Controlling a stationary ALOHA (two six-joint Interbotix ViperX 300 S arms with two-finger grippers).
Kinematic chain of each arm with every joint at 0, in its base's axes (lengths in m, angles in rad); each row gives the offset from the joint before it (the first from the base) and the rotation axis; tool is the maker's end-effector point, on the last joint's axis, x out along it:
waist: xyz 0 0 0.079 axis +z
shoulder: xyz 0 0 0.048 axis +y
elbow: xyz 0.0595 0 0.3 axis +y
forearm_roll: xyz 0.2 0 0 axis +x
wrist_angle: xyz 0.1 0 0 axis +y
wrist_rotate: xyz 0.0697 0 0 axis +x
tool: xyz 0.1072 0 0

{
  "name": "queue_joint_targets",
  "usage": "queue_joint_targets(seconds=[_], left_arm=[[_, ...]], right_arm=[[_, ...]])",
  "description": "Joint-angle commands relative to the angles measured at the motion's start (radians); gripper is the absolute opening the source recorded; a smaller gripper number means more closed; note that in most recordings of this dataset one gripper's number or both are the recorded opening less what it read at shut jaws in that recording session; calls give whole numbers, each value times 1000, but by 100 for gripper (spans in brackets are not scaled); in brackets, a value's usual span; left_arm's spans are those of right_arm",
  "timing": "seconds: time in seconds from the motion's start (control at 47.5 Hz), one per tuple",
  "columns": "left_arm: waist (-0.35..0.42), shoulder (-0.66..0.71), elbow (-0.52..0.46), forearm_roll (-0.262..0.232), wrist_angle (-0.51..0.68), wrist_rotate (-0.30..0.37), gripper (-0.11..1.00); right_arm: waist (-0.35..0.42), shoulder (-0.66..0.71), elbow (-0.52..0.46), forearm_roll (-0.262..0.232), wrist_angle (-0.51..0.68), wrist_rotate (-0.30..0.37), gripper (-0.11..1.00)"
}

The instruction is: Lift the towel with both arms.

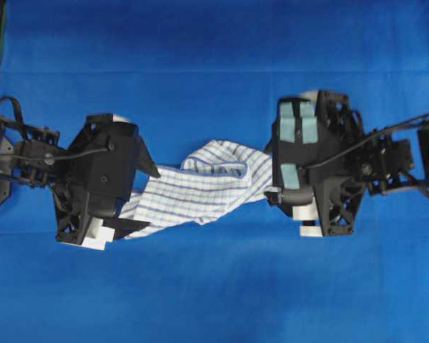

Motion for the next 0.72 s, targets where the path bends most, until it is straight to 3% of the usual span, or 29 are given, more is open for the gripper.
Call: queue_joint_targets(seconds=[0.0,0.294,0.694], left_arm=[[-5,0,43,-2,-66,-5,89],[-6,107,156,-2,-210,-18,89],[-32,377,160,-2,-354,-18,89]], right_arm=[[3,2,43,2,-69,14,69],[3,100,149,2,-198,23,69],[-6,316,181,2,-365,21,69]])
